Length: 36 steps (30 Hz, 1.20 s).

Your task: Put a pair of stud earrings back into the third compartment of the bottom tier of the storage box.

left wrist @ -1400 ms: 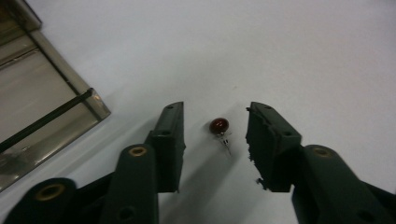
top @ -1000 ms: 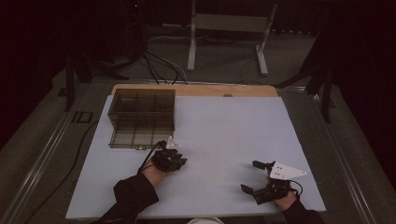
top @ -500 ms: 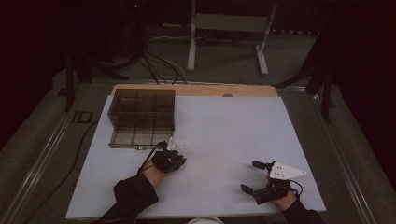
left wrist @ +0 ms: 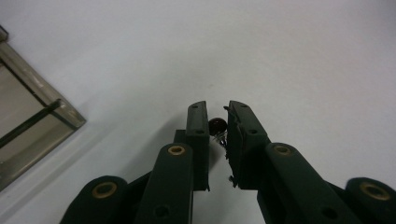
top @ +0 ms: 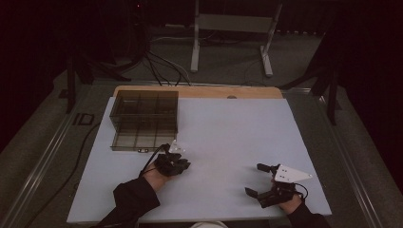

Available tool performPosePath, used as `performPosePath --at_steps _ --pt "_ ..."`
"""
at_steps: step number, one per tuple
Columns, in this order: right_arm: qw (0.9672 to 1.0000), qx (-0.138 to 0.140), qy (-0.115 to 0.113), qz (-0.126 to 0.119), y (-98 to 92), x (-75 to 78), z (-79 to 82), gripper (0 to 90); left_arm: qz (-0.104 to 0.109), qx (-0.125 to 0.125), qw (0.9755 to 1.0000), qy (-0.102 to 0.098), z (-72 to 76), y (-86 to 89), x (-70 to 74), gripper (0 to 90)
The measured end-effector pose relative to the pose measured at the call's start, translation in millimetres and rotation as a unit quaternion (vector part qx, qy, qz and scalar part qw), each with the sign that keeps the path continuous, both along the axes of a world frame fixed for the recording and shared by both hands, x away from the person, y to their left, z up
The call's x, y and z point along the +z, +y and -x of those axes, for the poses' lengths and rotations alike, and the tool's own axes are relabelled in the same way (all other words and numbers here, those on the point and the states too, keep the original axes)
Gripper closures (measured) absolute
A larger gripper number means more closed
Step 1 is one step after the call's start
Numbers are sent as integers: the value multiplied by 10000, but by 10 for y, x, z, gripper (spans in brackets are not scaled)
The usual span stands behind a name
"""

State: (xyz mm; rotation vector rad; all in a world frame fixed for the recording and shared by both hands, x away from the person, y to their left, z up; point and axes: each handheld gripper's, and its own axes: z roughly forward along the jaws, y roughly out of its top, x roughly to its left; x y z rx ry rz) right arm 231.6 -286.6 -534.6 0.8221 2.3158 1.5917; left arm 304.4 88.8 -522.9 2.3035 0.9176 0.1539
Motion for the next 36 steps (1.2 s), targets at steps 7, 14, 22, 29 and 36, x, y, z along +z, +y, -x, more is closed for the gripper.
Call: performPosePath --at_steps 7,14,22,29,36 --pt "10000 2 -4 -4 2 1 2 0 68 -96 9999 45 32 17 41 812" --pt "10000 2 10 5 5 -3 -1 0 131 -201 9997 18 46 41 128 811" --pt "10000 7 6 8 7 -4 -2 0 257 -315 9992 4 47 49 215 811" --pt "10000 2 5 -4 3 -1 0 0 309 -341 9989 -14 40 72 280 811" --pt "10000 12 -10 15 5 -2 1 0 297 -334 9990 -75 27 102 350 811"
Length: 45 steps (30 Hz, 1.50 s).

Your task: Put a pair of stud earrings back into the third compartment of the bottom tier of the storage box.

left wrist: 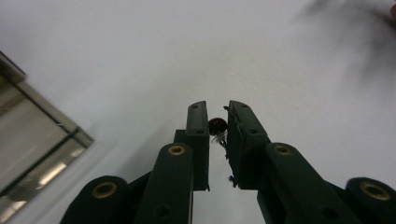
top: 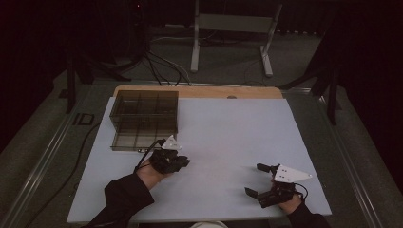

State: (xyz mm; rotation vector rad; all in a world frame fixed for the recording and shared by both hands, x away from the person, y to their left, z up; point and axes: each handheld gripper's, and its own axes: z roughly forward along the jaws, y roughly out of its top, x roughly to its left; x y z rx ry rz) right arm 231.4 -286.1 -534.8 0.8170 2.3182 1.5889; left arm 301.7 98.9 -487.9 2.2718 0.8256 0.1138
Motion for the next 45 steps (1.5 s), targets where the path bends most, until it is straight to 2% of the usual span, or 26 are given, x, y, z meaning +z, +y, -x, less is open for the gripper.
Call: performPosePath --at_steps 4,10,17,39,45 --pt "10000 -3 7 4 3 -1 -3 0 58 -12 10000 4 -26 38 58 811" --pt "10000 4 2 11 4 -1 -2 0 29 -2 10000 -23 -55 74 84 811" --pt "10000 7 11 12 4 -4 -2 0 110 68 9999 -43 -103 136 133 811" --pt "10000 0 15 8 5 -4 -4 0 165 292 9993 -183 -250 292 296 811" --pt "10000 1 20 8 8 -4 -3 0 178 369 9990 -164 -292 341 290 811"
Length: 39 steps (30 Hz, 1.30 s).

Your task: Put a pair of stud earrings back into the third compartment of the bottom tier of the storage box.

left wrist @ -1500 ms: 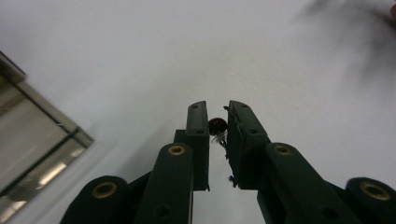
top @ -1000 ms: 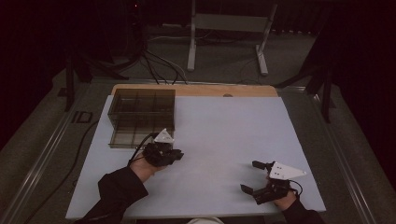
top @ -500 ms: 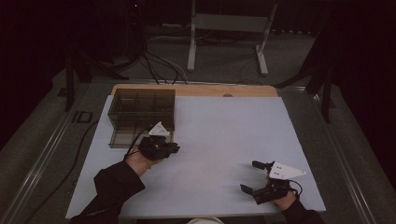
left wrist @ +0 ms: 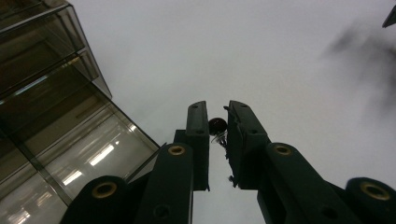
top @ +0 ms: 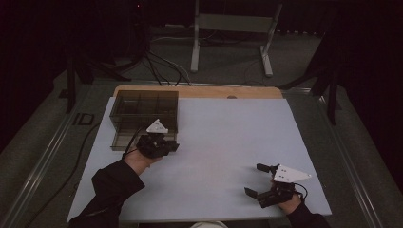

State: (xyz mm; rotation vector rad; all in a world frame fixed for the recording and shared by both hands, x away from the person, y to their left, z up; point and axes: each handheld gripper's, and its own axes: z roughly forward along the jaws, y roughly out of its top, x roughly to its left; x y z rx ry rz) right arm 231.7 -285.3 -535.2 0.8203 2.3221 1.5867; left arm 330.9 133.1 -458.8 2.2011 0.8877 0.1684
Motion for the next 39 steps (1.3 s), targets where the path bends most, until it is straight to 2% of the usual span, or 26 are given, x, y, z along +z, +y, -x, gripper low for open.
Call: performPosePath --at_steps 4,14,19,30,35,39 --pt "10000 7 6 11 1 -2 -1 0 23 52 10000 26 -23 38 -4 811" --pt "10000 6 9 20 4 -4 0 0 3 227 9997 -54 -65 133 22 811" --pt "10000 2 13 17 4 -4 0 0 5 382 9992 -73 -107 223 36 811" --pt "10000 0 9 31 8 -7 1 0 6 662 9978 -80 -175 347 15 810" --pt "10000 -4 15 22 3 -5 1 0 24 873 9961 -90 -222 408 -24 810" --pt "10000 5 4 26 8 -5 2 0 41 938 9955 -82 -246 424 -49 810"
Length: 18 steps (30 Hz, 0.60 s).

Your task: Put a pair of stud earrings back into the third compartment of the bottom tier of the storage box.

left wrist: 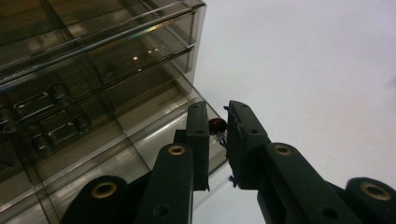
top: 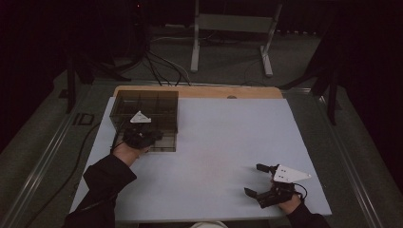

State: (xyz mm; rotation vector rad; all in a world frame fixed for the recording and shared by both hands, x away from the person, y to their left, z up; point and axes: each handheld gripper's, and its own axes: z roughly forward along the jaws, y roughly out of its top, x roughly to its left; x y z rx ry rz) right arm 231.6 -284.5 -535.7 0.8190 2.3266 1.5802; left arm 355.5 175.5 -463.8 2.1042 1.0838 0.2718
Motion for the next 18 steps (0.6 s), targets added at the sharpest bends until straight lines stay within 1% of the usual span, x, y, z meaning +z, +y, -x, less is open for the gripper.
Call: performPosePath --at_steps 5,9,15,17,18 --pt "10000 -3 5 3 1 -1 -1 0 37 154 9999 61 -50 19 -72 810" --pt "10000 -5 12 7 2 -2 3 0 67 202 9997 133 -72 25 -139 810" --pt "10000 2 3 15 2 -1 2 0 45 227 9995 192 -97 20 -217 810" --pt "10000 -2 9 7 2 -1 2 0 36 238 9994 233 -107 17 -245 810" --pt "10000 -4 11 7 2 -1 2 0 66 253 9993 271 -113 15 -265 810"
